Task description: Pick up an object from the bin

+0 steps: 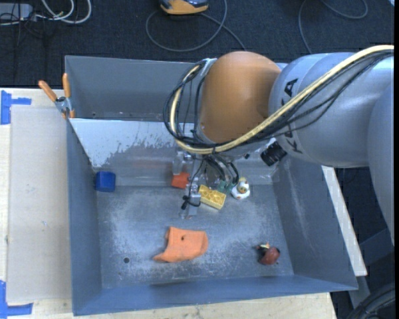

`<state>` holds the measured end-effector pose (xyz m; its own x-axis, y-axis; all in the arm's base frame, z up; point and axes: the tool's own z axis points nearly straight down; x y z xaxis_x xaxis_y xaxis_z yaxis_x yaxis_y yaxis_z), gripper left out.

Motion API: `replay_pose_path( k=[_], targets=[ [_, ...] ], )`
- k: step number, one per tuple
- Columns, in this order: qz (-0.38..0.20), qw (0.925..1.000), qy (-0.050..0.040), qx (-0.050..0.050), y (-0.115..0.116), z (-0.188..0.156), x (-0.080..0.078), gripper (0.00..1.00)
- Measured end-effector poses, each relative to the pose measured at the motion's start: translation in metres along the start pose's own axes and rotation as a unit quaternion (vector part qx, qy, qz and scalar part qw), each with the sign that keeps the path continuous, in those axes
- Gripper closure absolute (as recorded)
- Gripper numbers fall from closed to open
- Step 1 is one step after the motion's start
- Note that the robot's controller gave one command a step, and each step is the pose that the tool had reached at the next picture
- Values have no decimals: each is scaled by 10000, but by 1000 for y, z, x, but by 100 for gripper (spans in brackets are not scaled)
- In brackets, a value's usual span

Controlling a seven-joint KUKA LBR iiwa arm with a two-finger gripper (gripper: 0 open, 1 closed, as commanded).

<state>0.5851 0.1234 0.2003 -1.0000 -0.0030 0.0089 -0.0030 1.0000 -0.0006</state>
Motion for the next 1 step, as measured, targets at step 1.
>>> replay_pose_path(
  k=[1],
  targets=[
    [17, 10000, -38, -4, -1, -5, -1, 0]
  ],
)
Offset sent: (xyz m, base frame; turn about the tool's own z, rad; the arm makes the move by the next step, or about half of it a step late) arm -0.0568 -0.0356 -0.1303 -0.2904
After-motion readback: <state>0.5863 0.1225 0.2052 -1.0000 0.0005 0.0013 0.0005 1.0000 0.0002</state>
